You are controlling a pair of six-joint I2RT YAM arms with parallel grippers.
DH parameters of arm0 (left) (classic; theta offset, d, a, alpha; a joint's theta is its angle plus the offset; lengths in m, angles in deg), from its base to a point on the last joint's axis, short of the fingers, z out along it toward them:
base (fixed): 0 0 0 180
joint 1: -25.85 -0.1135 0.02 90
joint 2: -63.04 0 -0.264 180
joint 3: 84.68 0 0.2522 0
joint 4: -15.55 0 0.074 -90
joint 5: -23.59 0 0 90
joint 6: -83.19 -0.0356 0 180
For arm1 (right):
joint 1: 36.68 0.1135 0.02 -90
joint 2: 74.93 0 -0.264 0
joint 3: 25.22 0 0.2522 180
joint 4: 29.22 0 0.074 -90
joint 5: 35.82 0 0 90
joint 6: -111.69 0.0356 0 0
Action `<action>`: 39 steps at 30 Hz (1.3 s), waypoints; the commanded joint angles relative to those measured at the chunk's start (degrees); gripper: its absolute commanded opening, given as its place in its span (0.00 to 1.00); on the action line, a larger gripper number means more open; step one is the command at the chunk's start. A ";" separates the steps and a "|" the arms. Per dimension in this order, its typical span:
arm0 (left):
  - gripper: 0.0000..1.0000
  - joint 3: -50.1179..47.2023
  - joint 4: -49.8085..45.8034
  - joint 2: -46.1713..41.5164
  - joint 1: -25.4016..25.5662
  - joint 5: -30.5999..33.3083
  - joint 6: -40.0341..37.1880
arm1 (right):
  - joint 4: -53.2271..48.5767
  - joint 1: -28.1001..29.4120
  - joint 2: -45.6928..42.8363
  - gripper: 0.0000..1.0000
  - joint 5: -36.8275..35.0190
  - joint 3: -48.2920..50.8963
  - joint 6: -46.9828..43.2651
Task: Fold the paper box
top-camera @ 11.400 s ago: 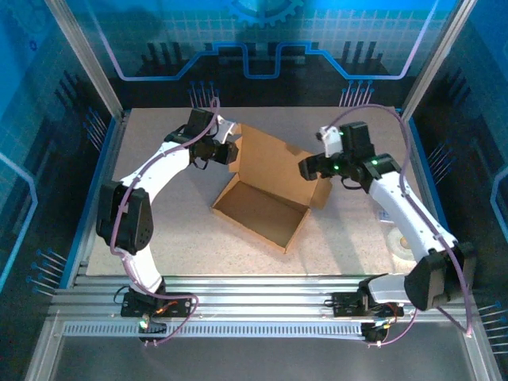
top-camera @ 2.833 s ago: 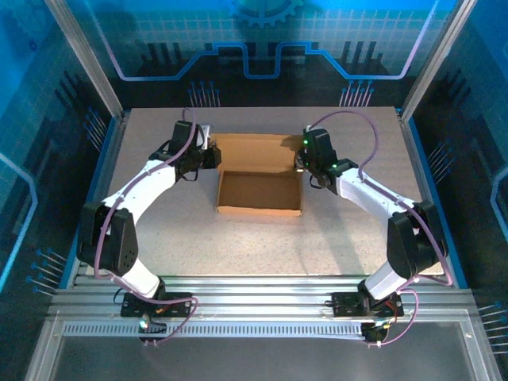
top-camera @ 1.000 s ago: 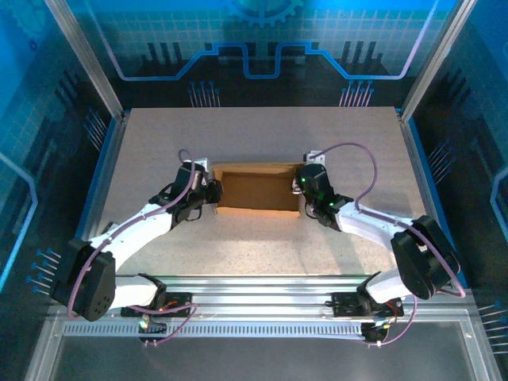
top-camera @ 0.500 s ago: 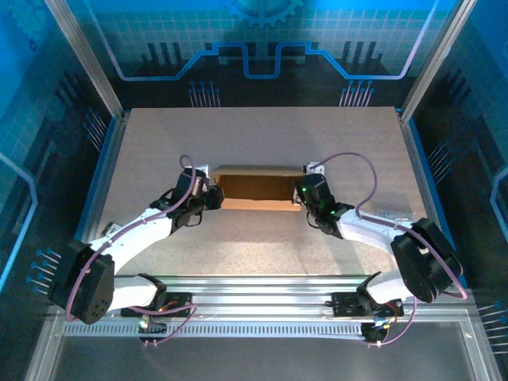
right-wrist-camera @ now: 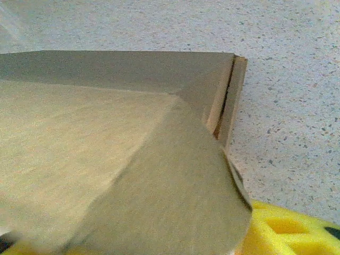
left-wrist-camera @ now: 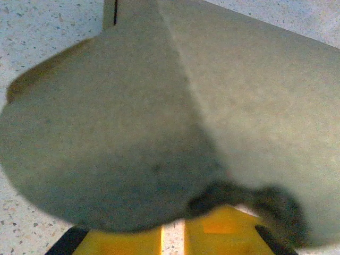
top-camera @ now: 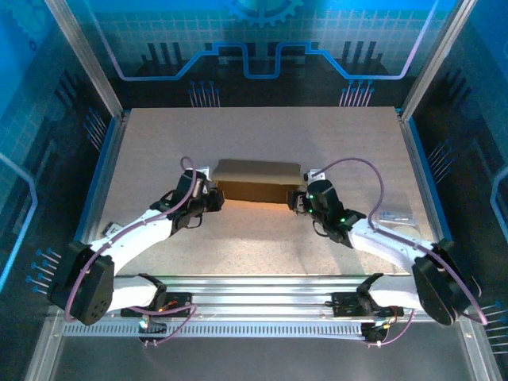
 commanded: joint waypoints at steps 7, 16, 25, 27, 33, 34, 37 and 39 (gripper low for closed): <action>0.52 -0.68 -8.09 -7.08 0.51 -6.45 -2.58 | -15.77 -2.44 -14.16 0.74 10.18 -1.15 -5.67; 0.99 3.14 -18.53 -17.76 0.32 -12.06 -3.62 | -19.71 -12.34 -19.66 0.80 23.28 -6.98 -0.35; 0.99 16.86 -19.89 -12.94 -6.13 -20.93 -4.90 | -17.63 -15.38 -11.29 0.99 29.97 -13.96 3.50; 0.99 19.15 -18.30 -10.51 -8.83 -24.97 -3.89 | -16.87 -15.52 -8.59 1.00 31.68 -15.82 4.69; 0.99 23.26 -13.24 -2.51 -11.53 -31.60 -0.51 | -14.56 -16.11 -1.61 1.00 32.60 -20.21 9.59; 0.99 24.16 -13.11 -0.98 -11.62 -32.15 -0.22 | -13.88 -16.56 -0.60 1.00 34.97 -20.86 10.02; 0.99 26.25 -12.78 2.92 -11.71 -34.18 0.02 | -7.34 -16.13 1.80 1.00 40.67 -21.08 9.78; 0.99 26.71 -11.86 5.03 -11.71 -34.84 0.20 | -7.61 -15.47 3.40 1.00 40.75 -22.59 9.26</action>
